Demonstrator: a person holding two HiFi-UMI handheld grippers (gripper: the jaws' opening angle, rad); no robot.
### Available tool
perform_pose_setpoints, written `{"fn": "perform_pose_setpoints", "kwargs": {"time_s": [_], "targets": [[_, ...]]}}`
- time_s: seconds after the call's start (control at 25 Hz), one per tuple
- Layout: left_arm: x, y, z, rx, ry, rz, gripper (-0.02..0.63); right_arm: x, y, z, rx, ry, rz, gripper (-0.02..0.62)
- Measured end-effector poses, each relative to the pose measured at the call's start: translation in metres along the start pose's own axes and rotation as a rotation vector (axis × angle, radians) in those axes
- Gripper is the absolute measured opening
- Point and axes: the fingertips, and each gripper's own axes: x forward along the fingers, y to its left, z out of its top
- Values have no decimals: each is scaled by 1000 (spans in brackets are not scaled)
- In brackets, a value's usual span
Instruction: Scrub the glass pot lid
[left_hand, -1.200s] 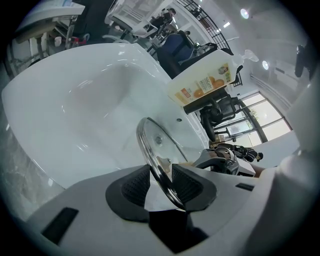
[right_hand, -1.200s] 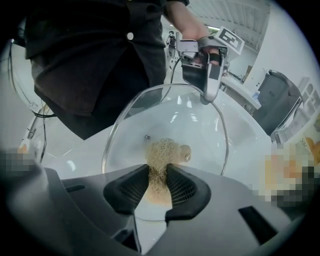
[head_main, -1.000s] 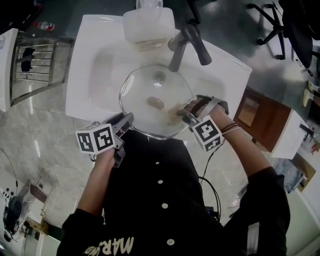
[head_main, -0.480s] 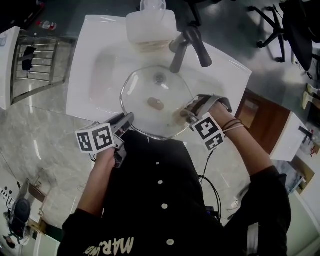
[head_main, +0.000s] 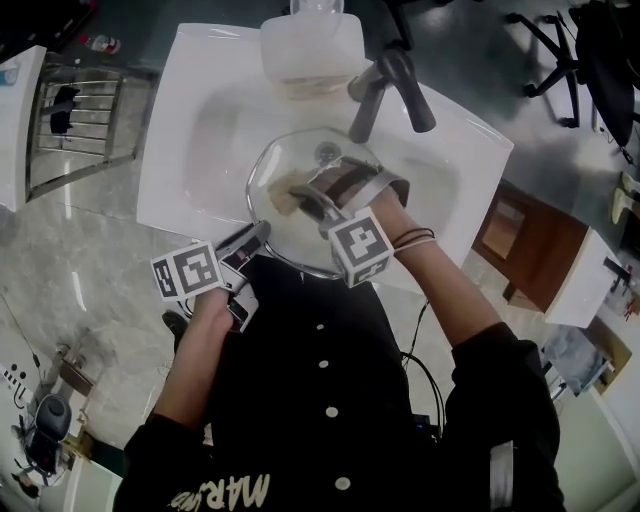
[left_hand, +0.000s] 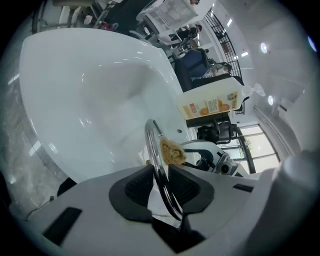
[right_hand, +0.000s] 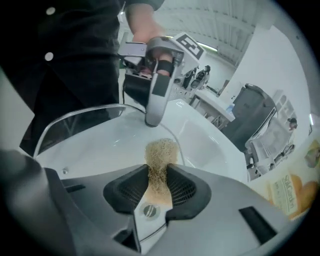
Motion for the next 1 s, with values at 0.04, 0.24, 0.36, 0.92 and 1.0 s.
{"fn": "perform_pose_setpoints", "kwargs": {"time_s": [0.04,0.24,0.36,0.92,1.0], "targets": [[0,0,1,-25,-11,-19,109,5,-5,4,-2,-11,-7,127],[-1,-1,2,-76,-32,-86,97,25,-10,17,-40,-57,0,128],[-2,1,1,-83,-24,-99,97,27,-8,19,-50,-62,4,127],[-2,2,1,-78,-15,-115,94,5,33,16,-68,-62,153,126],[-2,2,1,-78,-14,-113,94,-2,43,18,-74,-65,174,126]]}}
